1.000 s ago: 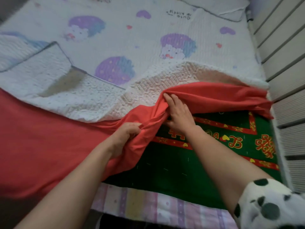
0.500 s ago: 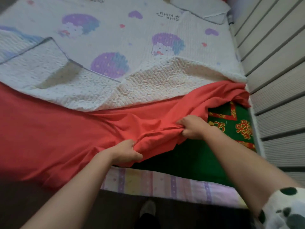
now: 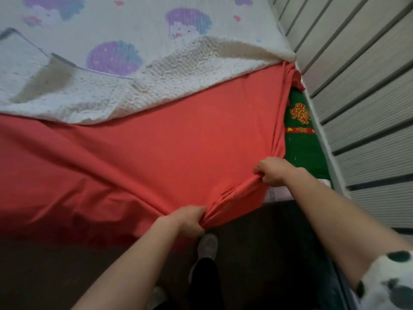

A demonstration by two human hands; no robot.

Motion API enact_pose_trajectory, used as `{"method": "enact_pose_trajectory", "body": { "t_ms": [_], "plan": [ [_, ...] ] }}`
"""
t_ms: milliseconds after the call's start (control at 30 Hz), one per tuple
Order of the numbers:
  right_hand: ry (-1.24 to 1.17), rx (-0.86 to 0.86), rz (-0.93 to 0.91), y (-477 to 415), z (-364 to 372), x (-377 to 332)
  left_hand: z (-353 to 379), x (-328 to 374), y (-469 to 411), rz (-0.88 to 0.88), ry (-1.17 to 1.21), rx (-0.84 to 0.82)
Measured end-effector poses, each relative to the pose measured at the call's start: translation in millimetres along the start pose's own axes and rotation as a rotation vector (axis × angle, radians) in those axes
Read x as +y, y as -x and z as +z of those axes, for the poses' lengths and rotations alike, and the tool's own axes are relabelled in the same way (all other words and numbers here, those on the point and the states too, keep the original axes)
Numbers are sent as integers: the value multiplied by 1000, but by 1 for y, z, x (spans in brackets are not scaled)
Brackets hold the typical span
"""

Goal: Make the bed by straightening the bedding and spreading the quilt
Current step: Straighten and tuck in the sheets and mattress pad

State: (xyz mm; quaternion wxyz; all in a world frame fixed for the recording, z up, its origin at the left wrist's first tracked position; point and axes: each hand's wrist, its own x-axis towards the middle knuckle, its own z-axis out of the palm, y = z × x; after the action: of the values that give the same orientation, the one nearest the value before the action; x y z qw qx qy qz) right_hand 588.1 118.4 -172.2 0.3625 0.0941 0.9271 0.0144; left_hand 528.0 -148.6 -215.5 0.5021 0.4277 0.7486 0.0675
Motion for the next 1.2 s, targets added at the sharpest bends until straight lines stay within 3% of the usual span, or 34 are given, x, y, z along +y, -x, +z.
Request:
{"method": "enact_pose_trajectory", "body": {
  "t_ms": [133,233,633,833,1067,1200],
  "plan": [
    [-89,-51,53,11,57,-3,43,3,-11,17,-13,-129],
    [-180,-107,100,24,88,4,53,5,-25,21,-41,-109],
    [-458,213,269,27,70,66,-37,67,-96,126,9,361],
    [-764,328,472,-19,64,119,-81,102,-158,167,90,497],
    [-1155,354,549,-88,62,172,-123,153,-251,116,192,614],
    [-1602,337,595,-121,63,194,-135,185,-295,34,127,567]
  ]
}}
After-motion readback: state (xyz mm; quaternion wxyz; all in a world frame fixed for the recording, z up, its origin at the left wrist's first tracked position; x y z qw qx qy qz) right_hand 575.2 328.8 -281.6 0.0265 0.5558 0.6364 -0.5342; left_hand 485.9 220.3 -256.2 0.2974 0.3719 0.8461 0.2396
